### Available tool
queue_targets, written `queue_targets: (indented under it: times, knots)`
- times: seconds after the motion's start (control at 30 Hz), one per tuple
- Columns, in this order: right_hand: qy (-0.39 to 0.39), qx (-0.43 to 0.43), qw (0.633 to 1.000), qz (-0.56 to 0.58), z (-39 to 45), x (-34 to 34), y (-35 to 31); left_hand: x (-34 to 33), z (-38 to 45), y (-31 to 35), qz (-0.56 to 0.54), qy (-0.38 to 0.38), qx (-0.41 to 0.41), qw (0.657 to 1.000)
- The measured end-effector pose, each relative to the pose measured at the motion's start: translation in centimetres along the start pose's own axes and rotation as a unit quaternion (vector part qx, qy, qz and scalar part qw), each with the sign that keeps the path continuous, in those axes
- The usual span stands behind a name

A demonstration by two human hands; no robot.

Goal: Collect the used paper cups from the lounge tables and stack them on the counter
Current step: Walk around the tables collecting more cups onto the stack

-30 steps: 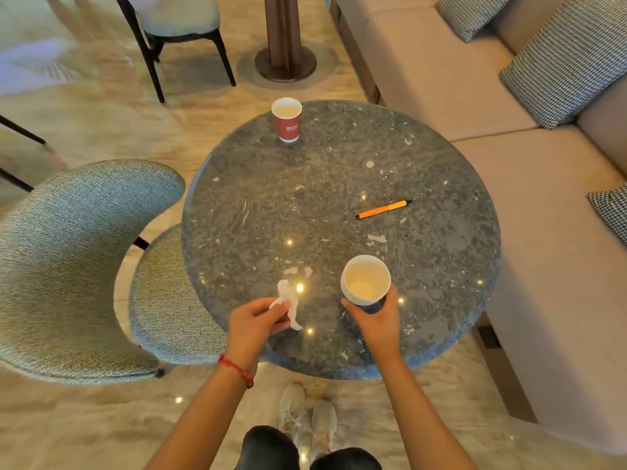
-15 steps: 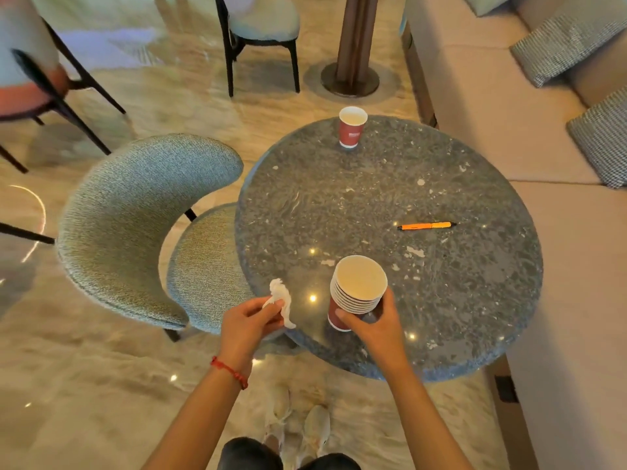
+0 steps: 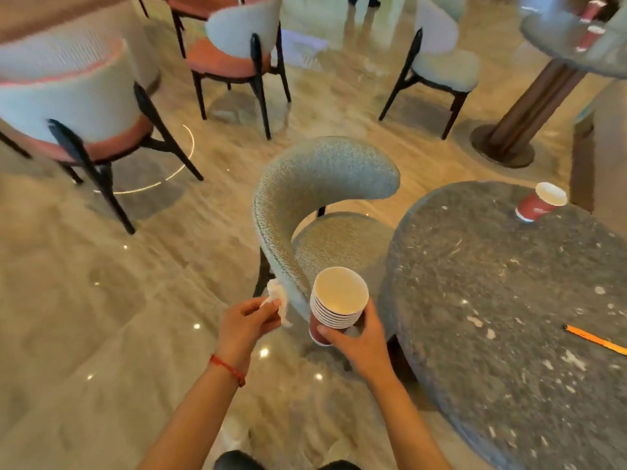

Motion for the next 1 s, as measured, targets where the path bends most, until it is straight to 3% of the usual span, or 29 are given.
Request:
queue_targets:
  times: [0.23,0.43,0.7,1.0]
  knots:
    - [-0.113,0.008,0.994,0.003,5.8,-18.1,-3.4,17.2,1.2,4.1,-0.041,0.089,-0.033,0.995]
    - [-0.235,0.021,0.971,-0.026,9.0,-29.6,-5.7,27.2,1.0,6.4,-0.077,0.165,-0.059,0.982]
    - [-0.283,0.014,0.958,-0.031,16.5,-35.9,-8.2,32.3,4.8,10.6,-0.136,0.227,-0.057,0.963]
    - [-0.262,0.029,0.964,-0.037,31.8,-37.9,-11.9,33.1,18.5,19.4,-0.107,0.222,-0.044,0.968]
Point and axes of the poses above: each hand's wrist, its own z-axis towards the middle knuckle, its own x-axis out of the back of the hand, y = z × x, the point moved 6 cm from there along z, towards the middle knuckle, and after that the axes turned 8 degrees about -y, right-handed, at the moved point
